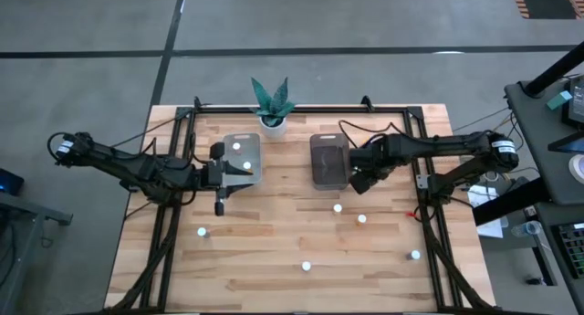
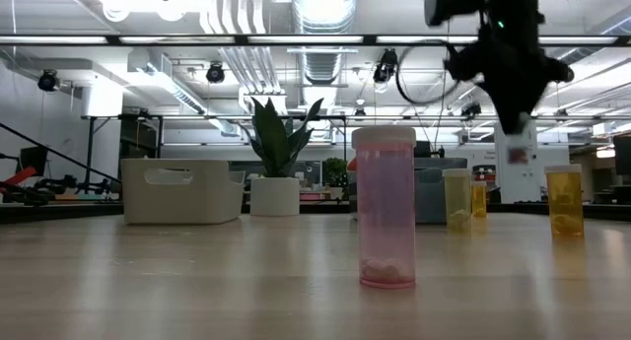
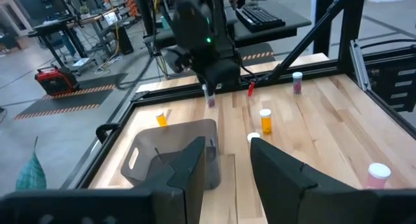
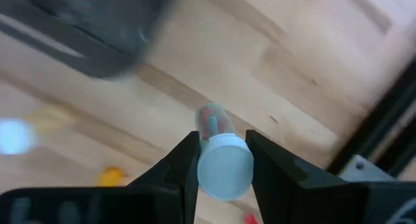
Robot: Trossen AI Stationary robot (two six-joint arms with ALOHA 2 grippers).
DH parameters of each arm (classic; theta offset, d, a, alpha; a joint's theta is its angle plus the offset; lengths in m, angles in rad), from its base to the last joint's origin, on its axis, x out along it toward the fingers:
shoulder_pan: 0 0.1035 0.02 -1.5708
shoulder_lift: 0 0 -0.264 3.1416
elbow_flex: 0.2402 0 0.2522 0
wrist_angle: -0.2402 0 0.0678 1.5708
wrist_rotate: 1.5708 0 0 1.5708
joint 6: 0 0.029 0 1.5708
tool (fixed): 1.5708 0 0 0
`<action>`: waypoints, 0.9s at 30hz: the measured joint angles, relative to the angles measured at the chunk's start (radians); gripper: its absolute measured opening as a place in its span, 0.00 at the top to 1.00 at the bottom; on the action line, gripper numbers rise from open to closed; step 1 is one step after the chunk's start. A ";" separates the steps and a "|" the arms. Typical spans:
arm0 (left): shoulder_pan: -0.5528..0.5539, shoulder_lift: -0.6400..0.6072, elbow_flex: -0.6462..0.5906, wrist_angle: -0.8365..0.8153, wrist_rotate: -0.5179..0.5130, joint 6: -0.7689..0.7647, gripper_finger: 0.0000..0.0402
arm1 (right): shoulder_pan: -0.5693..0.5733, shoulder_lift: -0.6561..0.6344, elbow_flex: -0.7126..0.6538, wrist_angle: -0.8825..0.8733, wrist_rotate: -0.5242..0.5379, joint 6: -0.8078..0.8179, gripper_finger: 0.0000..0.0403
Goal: Pick and place medicine bottles into bin by pill shape (circle, oval)
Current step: Put the top blue capsule bottle into the black bin
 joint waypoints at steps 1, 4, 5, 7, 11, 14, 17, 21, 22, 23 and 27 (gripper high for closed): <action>0.000 0.000 0.000 0.000 0.000 0.000 0.74 | 0.000 0.006 0.031 0.003 0.000 -0.014 0.74; 0.000 0.001 0.000 0.000 0.000 0.000 0.74 | 0.000 0.044 0.126 0.006 0.023 -0.055 0.74; 0.000 0.001 0.000 0.000 0.000 0.000 0.74 | 0.000 0.061 0.158 0.010 0.035 -0.075 0.74; 0.000 0.000 0.000 0.001 0.000 0.000 0.74 | -0.003 0.104 0.223 0.010 0.057 -0.126 0.74; 0.000 0.000 0.000 0.002 0.000 0.000 0.74 | -0.024 0.211 0.348 0.013 0.086 -0.258 0.74; 0.000 0.000 0.000 0.001 0.000 0.001 0.74 | -0.054 0.295 0.429 0.016 0.098 -0.369 0.74; -0.002 0.000 0.000 -0.001 0.001 0.001 0.74 | -0.092 0.370 0.486 0.017 0.098 -0.475 0.74; -0.005 0.000 0.000 -0.002 0.001 0.001 0.74 | -0.149 0.448 0.527 0.031 0.098 -0.598 0.74; -0.005 0.000 0.000 -0.002 0.002 0.001 0.74 | -0.163 0.462 0.530 0.041 0.097 -0.623 0.74; -0.005 0.000 0.000 -0.002 0.001 0.001 0.74 | -0.178 0.475 0.532 0.053 0.097 -0.641 0.74; -0.005 0.000 -0.002 -0.003 0.002 0.001 0.74 | -0.232 0.516 0.529 0.105 0.072 -0.706 0.74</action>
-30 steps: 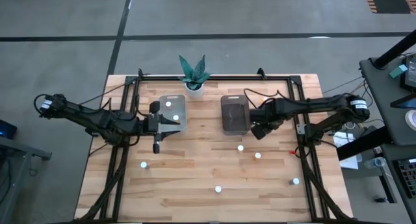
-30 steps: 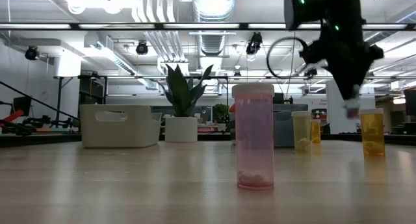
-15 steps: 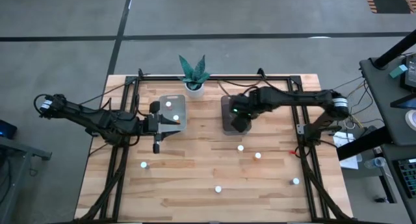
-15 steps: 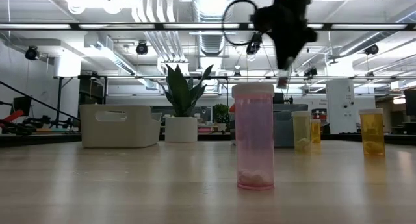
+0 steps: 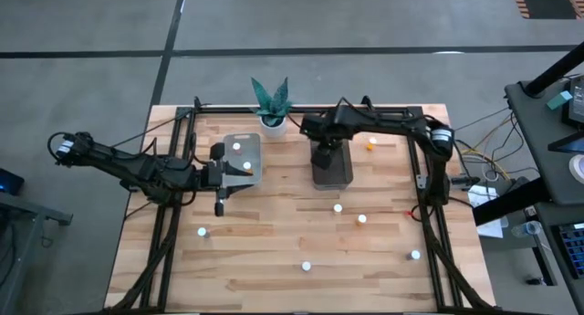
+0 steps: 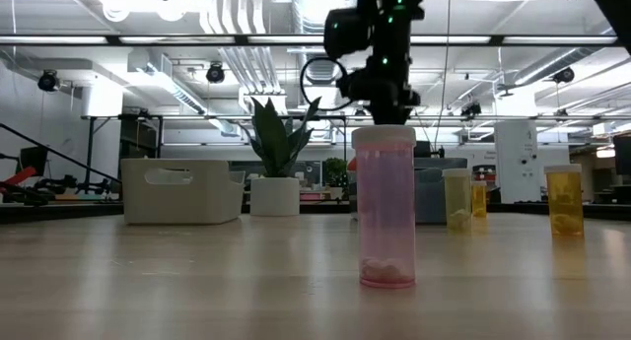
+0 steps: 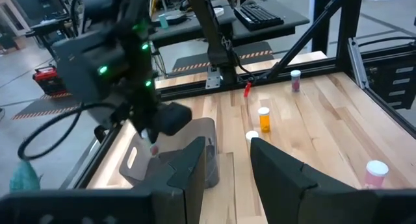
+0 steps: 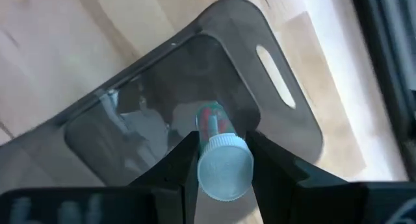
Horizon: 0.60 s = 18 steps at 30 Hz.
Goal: Pick and place medicine bottles into bin by pill shape (circle, oval)
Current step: Put the top blue capsule bottle into the black bin
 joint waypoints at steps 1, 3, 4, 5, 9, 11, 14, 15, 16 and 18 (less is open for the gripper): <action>0.000 0.000 0.000 0.000 0.000 0.000 0.74 | -0.012 0.007 -0.003 0.013 -0.018 -0.014 0.74; 0.000 0.000 0.000 0.000 0.000 0.000 0.74 | -0.030 0.021 -0.006 0.037 -0.041 -0.026 0.74; 0.000 0.000 0.000 0.000 0.000 0.001 0.74 | -0.036 0.029 -0.007 0.047 -0.045 -0.033 0.74; 0.000 0.000 0.000 0.000 0.000 0.002 0.74 | -0.041 0.035 -0.007 0.054 -0.045 -0.039 0.74; 0.000 0.000 0.000 0.000 0.000 0.006 0.74 | -0.050 0.051 -0.009 0.070 -0.048 -0.065 0.74; -0.001 0.000 -0.001 0.000 0.000 0.006 0.74 | -0.051 0.056 -0.010 0.080 -0.049 -0.069 0.74; -0.001 0.000 -0.001 0.000 0.000 0.006 0.74 | -0.050 0.064 -0.010 0.080 -0.052 -0.076 0.74; -0.001 0.000 -0.001 0.000 0.000 0.006 0.74 | -0.050 0.065 -0.012 0.081 -0.057 -0.084 0.74; -0.001 0.000 -0.001 0.000 0.000 0.006 0.74 | -0.050 0.068 -0.014 0.082 -0.065 -0.087 0.74; -0.001 0.000 -0.001 0.000 0.001 0.006 0.74 | -0.051 0.074 -0.020 0.094 -0.090 -0.089 0.74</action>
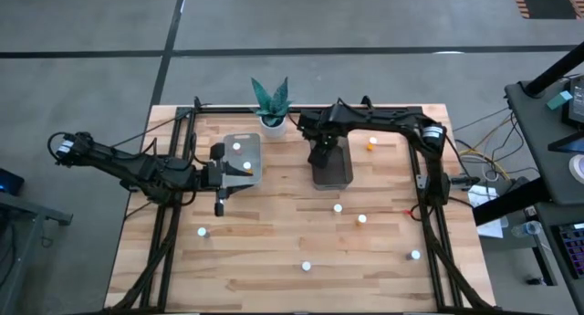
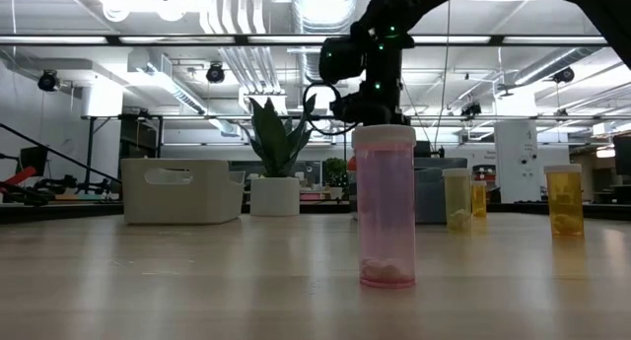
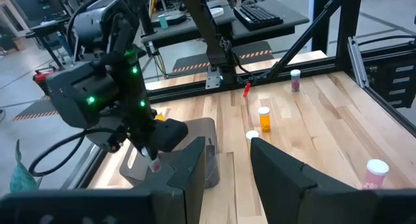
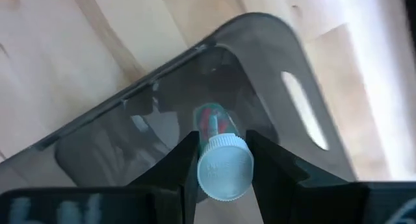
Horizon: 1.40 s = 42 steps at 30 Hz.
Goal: Pick and place medicine bottles into bin by pill shape (circle, oval)
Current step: Put the top blue capsule bottle into the black bin
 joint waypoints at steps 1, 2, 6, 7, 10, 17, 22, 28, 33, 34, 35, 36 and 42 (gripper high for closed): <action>0.000 0.000 0.000 0.000 0.000 0.000 0.74 | 0.000 0.004 -0.003 0.003 -0.008 -0.001 0.74; 0.000 0.000 0.000 0.000 0.000 0.000 0.74 | 0.000 0.009 -0.005 0.002 -0.011 -0.002 0.74; 0.000 0.000 0.000 0.000 0.000 0.000 0.74 | 0.000 0.036 -0.008 0.004 -0.011 -0.008 0.74; 0.000 0.000 0.000 0.000 0.000 0.000 0.74 | 0.000 0.042 -0.008 0.006 -0.011 -0.010 0.74; 0.000 0.000 -0.001 0.000 0.000 0.000 0.74 | 0.000 0.057 -0.008 0.006 -0.009 -0.011 0.74; 0.000 0.000 -0.001 0.000 0.000 0.000 0.74 | 0.000 0.059 -0.008 0.008 -0.009 0.003 0.68; 0.001 0.000 -0.001 0.000 0.000 0.000 0.74 | 0.000 0.059 -0.008 0.007 -0.009 0.005 0.57; 0.001 0.000 -0.001 0.000 0.000 0.000 0.74 | 0.000 0.021 -0.008 -0.010 -0.008 0.018 0.52; 0.001 0.000 -0.001 0.000 0.000 0.000 0.74 | 0.000 -0.038 -0.008 -0.018 -0.008 0.025 0.54; 0.001 0.000 -0.001 0.000 0.000 0.000 0.74 | 0.000 -0.046 -0.008 -0.021 -0.008 0.026 0.55; 0.001 0.000 -0.001 0.000 0.000 -0.001 0.74 | 0.000 -0.054 -0.008 -0.029 -0.009 0.026 0.58; 0.001 0.000 -0.001 0.000 0.000 -0.001 0.74 | 0.000 -0.057 -0.008 -0.041 -0.009 0.026 0.61; 0.001 0.000 -0.001 0.000 0.000 -0.001 0.74 | 0.000 -0.049 -0.025 -0.027 -0.009 0.025 0.93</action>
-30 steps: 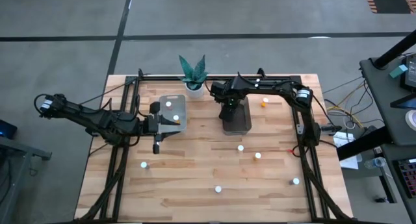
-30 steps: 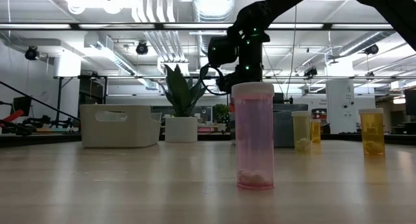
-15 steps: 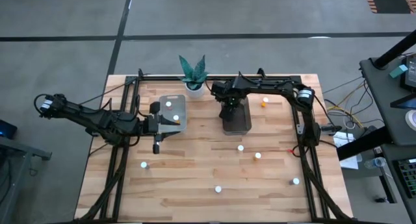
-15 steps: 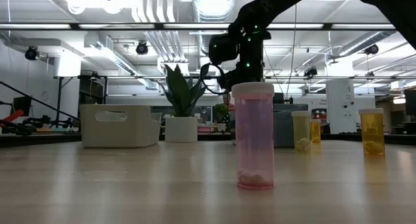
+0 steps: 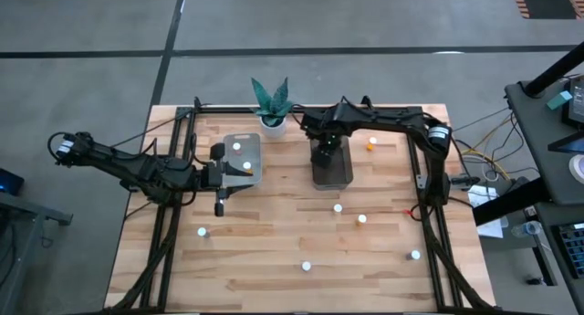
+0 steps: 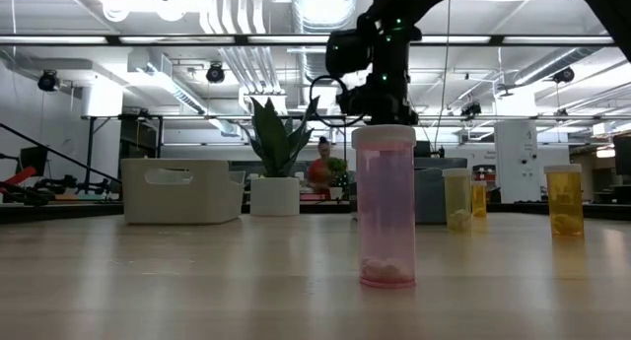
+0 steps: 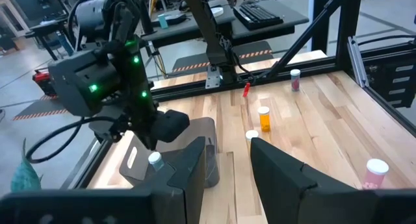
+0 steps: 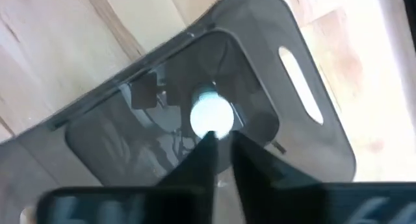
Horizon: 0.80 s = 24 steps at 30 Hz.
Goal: Pick and place medicine bottles into bin by pill shape (circle, oval)
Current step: Put the top blue capsule bottle into the black bin
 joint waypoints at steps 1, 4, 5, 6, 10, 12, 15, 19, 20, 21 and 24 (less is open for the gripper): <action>0.000 0.000 -0.001 0.000 0.000 0.000 0.74 | 0.000 0.004 0.000 0.005 0.000 -0.001 0.95; 0.000 0.000 -0.003 0.000 0.000 0.000 0.74 | 0.000 0.017 -0.001 0.002 -0.001 -0.001 0.97; 0.000 0.000 -0.003 0.000 0.000 0.000 0.74 | 0.000 0.018 -0.001 0.002 -0.001 -0.001 0.97; -0.001 0.000 -0.003 0.000 0.000 0.000 0.74 | 0.000 0.021 -0.002 0.004 -0.001 -0.001 0.98; -0.001 0.000 -0.004 0.000 0.000 0.000 0.74 | 0.000 0.021 -0.008 0.011 -0.003 0.001 0.98; -0.001 0.000 -0.004 0.000 0.000 0.000 0.74 | 0.000 0.022 -0.012 0.023 -0.003 0.003 0.98; -0.001 0.000 -0.004 0.001 0.000 0.000 0.74 | 0.000 0.022 -0.016 0.032 -0.003 0.003 0.98; 0.000 0.000 -0.004 0.001 0.000 0.000 0.74 | 0.000 0.022 -0.029 0.047 -0.003 0.004 0.98; 0.000 0.000 -0.004 0.001 0.000 0.000 0.74 | 0.000 0.022 -0.033 0.053 -0.003 0.004 0.98; 0.000 0.000 -0.004 0.001 0.000 0.000 0.74 | 0.000 0.022 -0.039 0.059 -0.003 0.004 0.98; 0.000 0.000 -0.004 0.001 0.000 0.000 0.74 | 0.000 0.022 -0.060 0.079 -0.002 0.004 0.98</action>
